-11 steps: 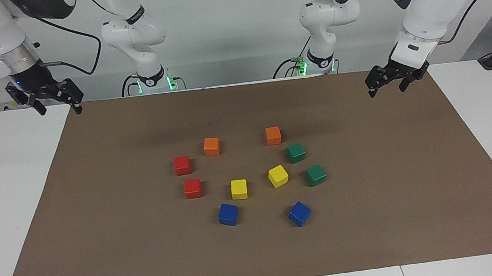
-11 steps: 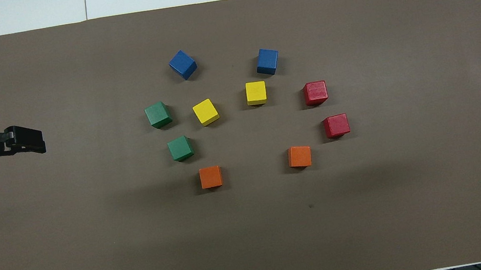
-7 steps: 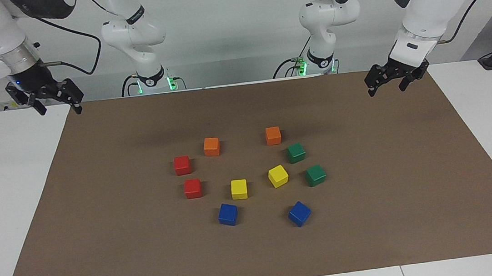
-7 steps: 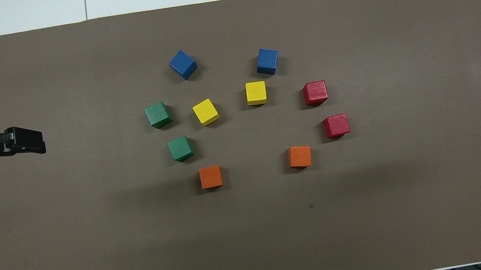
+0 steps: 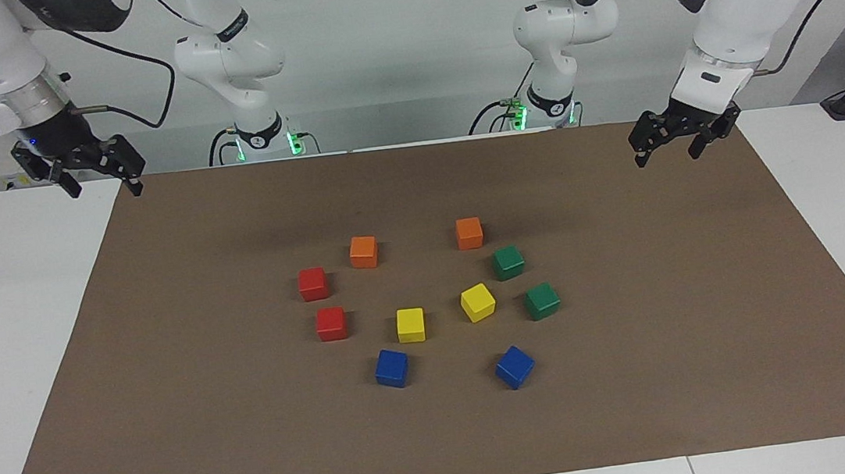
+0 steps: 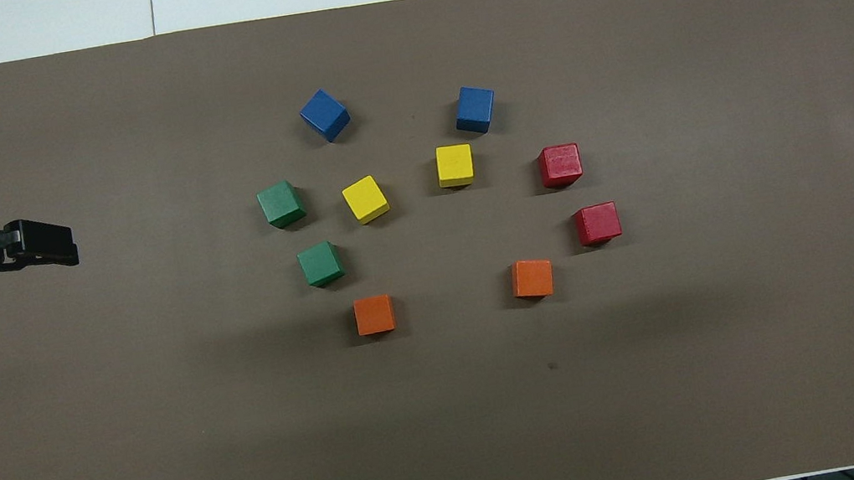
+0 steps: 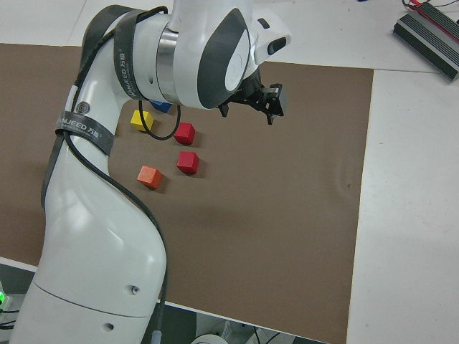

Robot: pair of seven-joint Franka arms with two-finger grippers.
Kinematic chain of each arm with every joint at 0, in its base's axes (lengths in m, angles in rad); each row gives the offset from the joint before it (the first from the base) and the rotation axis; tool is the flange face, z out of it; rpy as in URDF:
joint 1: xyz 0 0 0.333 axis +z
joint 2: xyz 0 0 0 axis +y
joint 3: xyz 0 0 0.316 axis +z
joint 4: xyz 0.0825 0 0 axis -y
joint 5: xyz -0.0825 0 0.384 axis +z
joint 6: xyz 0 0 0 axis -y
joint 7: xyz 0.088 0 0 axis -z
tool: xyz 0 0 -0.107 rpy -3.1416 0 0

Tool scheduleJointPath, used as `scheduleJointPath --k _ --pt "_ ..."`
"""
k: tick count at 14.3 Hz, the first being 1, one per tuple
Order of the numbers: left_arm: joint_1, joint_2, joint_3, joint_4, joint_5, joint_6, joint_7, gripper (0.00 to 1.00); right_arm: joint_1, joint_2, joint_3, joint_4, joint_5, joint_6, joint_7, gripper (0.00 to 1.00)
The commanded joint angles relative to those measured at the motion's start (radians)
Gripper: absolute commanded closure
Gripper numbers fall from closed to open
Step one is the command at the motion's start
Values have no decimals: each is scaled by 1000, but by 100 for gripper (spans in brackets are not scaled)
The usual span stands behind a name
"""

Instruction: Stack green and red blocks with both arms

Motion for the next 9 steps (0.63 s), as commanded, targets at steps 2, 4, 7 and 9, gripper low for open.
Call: scheduleJointPath --k 2,4,7,9 --pt "-14 -21 -4 -24 -4 16 -37 0 89 -2 4 -76 7 72 71 0" --pt "-15 -22 -7 -23 -4 16 -36 0 126 -2 6 -119 9 125 91 0" --pt "-24 -32 -7 -40 -7 28 -46 0 151 1 4 -206 9 236 101 0" --pt "-43 -35 -8 -55 -7 48 -80 0 163 14 4 -243 11 276 113 0"
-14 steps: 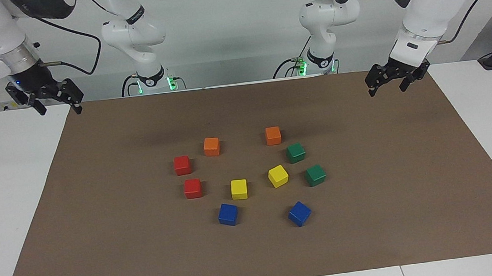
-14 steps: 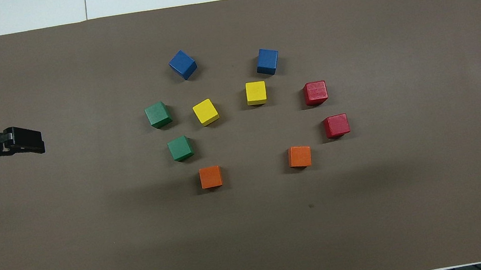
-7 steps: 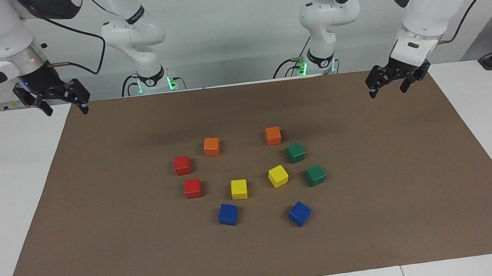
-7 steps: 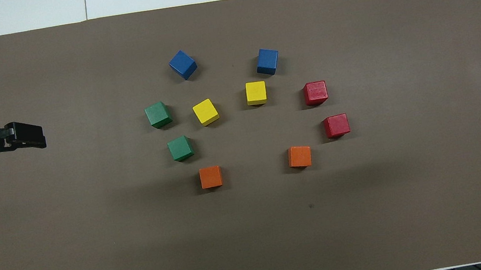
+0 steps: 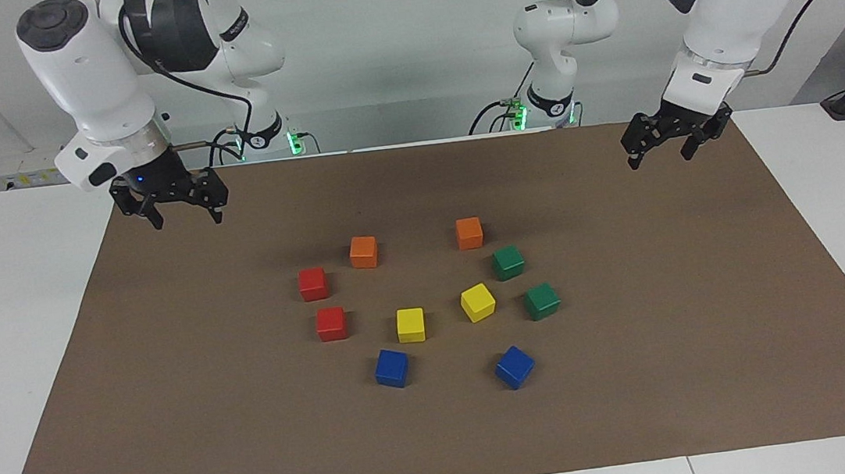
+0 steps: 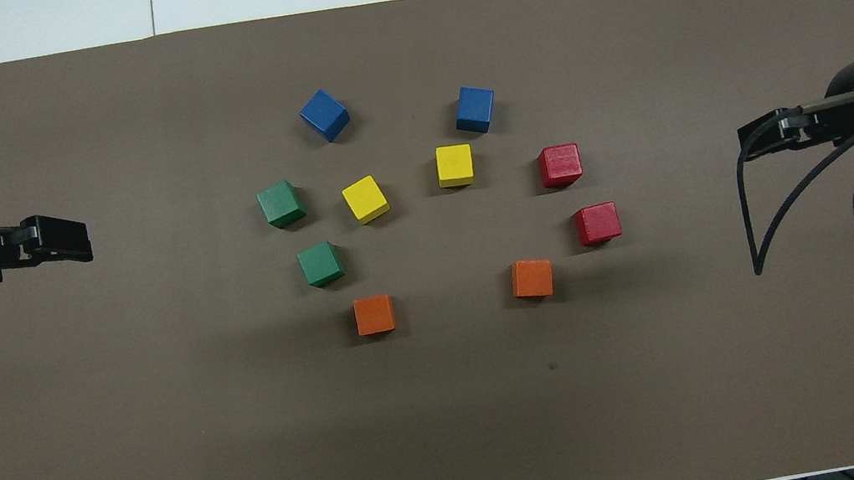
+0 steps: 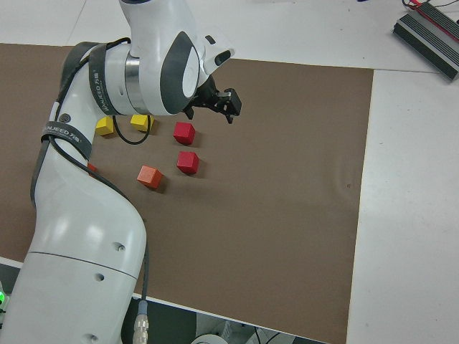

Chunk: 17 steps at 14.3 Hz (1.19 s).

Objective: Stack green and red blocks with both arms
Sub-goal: 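Move the left gripper to the nearer green block while the right gripper reaches red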

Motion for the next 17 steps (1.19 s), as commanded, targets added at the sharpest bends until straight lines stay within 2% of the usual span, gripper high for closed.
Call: scheduleJointPath --k 1,5,9,14,17 --pt "-46 -22 7 -48 -7 43 -85 0 25 5 -2 -64 12 74 33 0" --pt "-161 59 7 -36 -9 93 -217 0 91 77 0 -75 15 154 132 0" --pt "-236 169 7 -48 -7 217 -287 0 134 162 0 -85 15 278 154 0" --pt "-309 218 7 -160 -7 403 -417 0 178 211 -2 -139 15 406 174 0" --pt "-349 261 8 -168 -7 435 -533 0 201 222 -2 -151 15 418 171 0"
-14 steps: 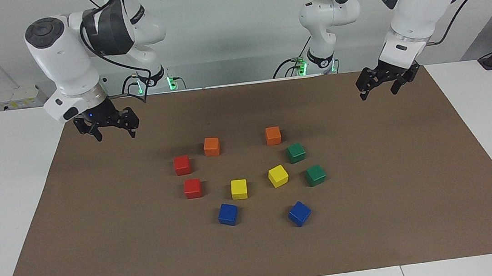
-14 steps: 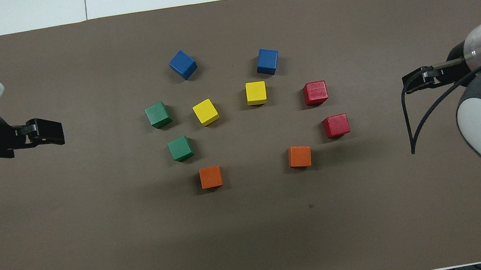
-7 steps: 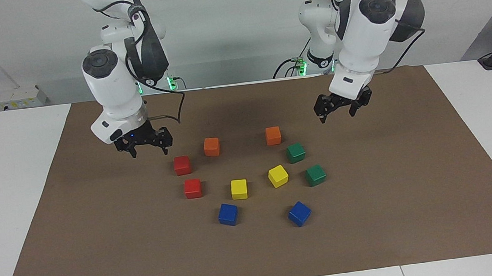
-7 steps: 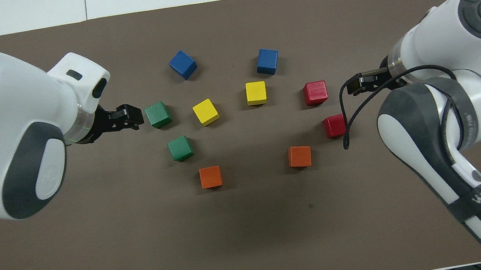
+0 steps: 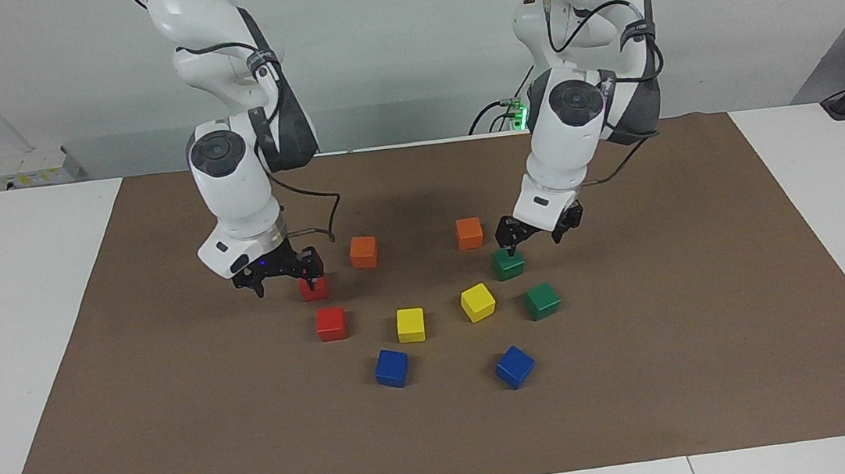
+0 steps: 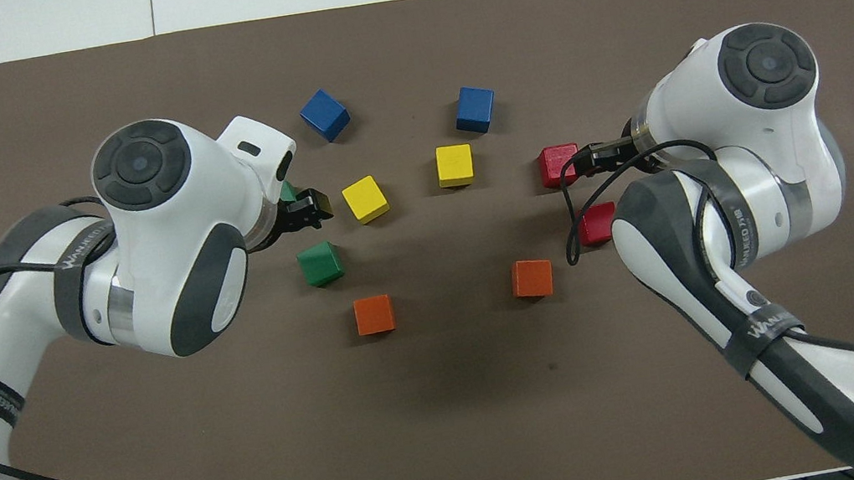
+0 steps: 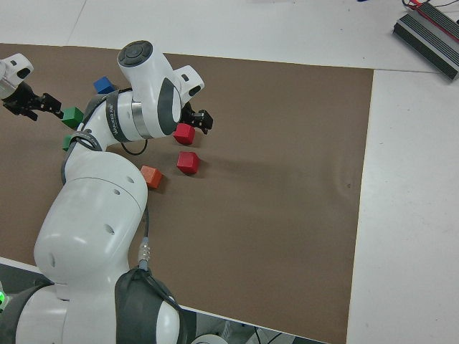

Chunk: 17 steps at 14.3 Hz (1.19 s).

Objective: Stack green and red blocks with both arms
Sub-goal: 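Move the left gripper to the nearer green block while the right gripper reaches red, then grasp the green block with the left gripper while the right gripper grasps red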

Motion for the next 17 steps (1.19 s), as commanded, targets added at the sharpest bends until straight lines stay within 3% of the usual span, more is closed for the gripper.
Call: scheduleJointPath --k 1,4,17 --pt "-34 4 16 -47 -7 52 -81 0 19 -8 -4 -48 12 39 16 0" --pt "-66 27 17 -118 -5 142 -155 0 20 -14 -3 -91 12 77 20 0" --pt "-59 64 17 -130 1 170 -146 0 34 -18 -4 -186 12 126 37 0"
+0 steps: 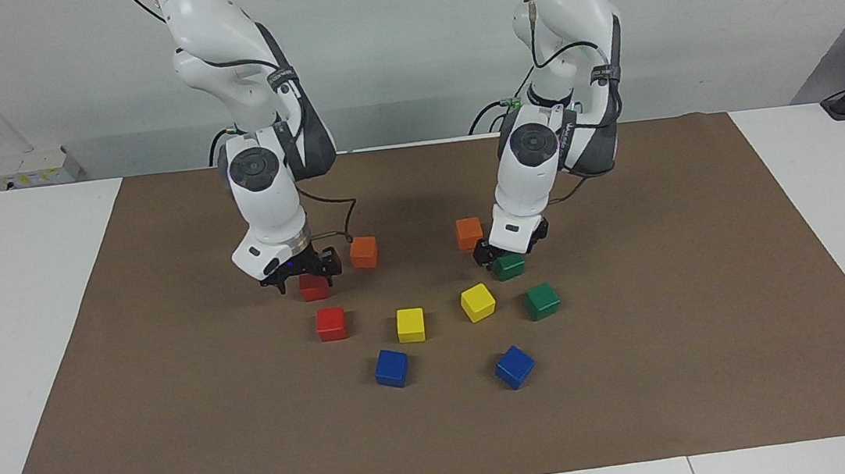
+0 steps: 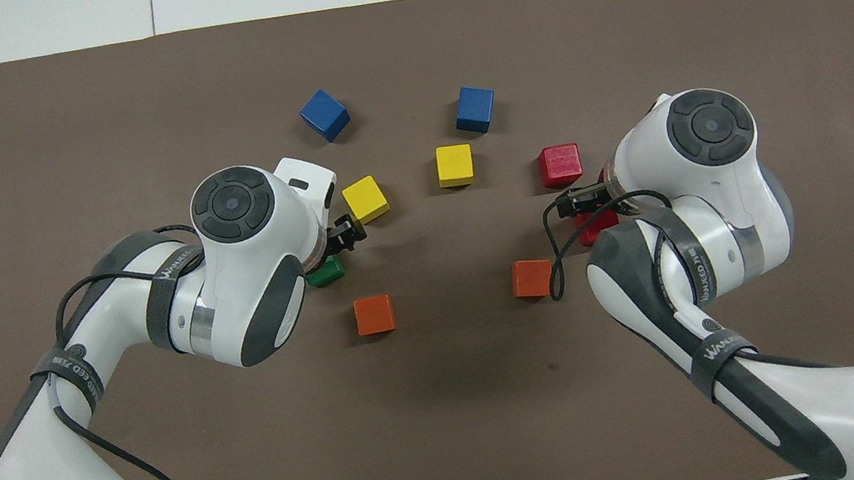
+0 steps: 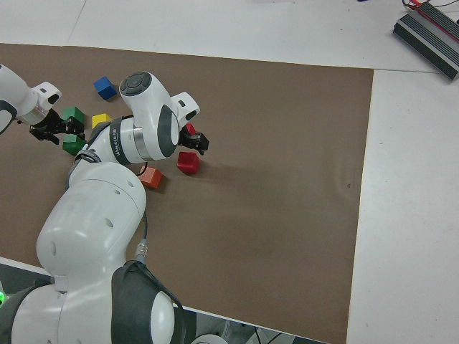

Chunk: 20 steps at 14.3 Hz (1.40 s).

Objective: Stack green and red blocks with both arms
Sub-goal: 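Grasp the green block with the left gripper while the right gripper grasps red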

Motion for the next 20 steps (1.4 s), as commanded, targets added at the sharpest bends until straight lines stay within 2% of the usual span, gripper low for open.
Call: scheduleJointPath --k 1,12,18,19,20 --pt "-3 4 4 -25 1 37 21 0 3 -21 5 -34 12 27 24 0" --pt "-1 10 4 -58 -1 77 29 0 26 -28 5 -68 12 31 34 0" --pt "-1 10 4 -61 -1 84 26 0 17 -31 5 -99 12 73 48 0" --pt "-1 10 4 -61 -1 84 26 0 17 -33 5 -109 12 76 47 3" --pt "-3 10 4 -63 -1 83 26 12 14 -36 5 -113 12 76 45 7"
